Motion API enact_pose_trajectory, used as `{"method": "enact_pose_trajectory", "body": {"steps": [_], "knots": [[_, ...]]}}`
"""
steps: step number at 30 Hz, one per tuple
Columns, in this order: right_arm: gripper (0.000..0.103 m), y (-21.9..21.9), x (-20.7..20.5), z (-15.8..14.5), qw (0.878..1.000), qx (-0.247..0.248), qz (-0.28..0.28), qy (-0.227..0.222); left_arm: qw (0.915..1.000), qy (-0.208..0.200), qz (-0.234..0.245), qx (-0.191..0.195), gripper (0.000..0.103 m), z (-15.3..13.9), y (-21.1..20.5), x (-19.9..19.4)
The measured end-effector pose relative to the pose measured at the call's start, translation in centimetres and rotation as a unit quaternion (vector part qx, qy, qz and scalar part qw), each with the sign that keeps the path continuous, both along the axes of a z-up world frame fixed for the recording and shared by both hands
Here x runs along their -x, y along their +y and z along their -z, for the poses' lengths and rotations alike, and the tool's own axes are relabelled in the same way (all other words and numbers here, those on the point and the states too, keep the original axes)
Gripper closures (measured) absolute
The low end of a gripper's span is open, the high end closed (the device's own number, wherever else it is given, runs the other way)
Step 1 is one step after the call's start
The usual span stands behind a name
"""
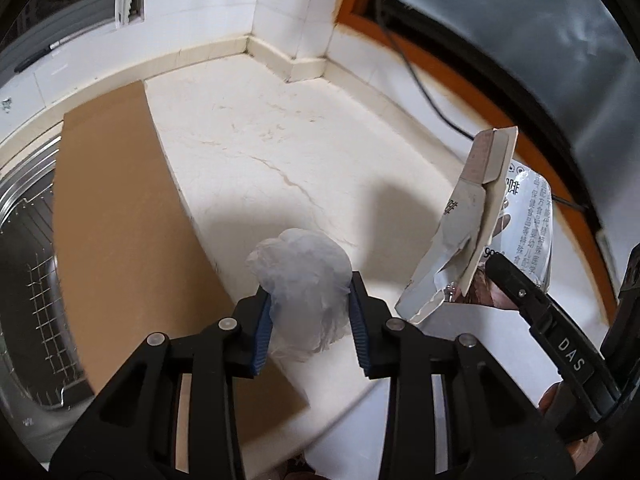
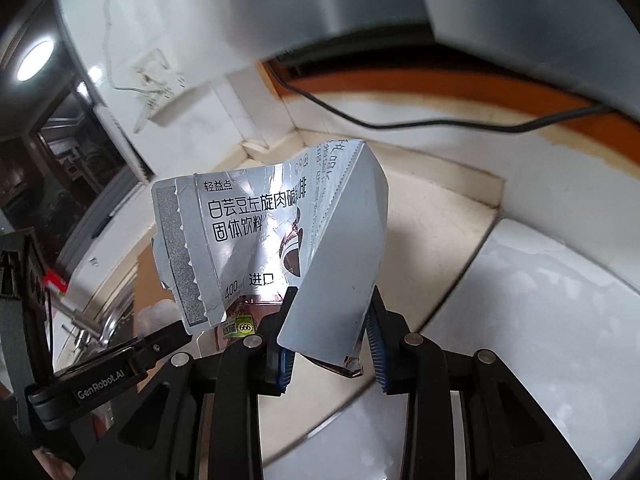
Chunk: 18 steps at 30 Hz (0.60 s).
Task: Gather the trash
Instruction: 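Grasp the clear plastic bag with the left tool while the right tool grasps the silver pouch, then carry plastic bag and silver pouch down over the bin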
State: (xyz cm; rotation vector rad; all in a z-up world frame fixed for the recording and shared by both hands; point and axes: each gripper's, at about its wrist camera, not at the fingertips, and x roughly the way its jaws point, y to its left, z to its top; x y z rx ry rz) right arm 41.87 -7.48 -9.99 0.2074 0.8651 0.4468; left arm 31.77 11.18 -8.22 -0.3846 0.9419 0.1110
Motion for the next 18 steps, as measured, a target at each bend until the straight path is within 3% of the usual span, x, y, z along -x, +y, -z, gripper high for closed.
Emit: {"method": "enact_pose_trajectory", "body": {"steps": [11, 18], "knots": [[0.073, -4.2, 11.4, -4.6, 0.999, -0.031, -0.008, -0.027, 0.9973, -0.057, 0.042, 0.016, 0.073, -6.5, -3.0, 11.2], [0.073, -7.3, 20.2, -7.6, 0.998, -0.003, -0.034, -0.061, 0.9943, -0.082, 0.068, 0.008, 0.073, -8.9, -3.5, 18.9]]}}
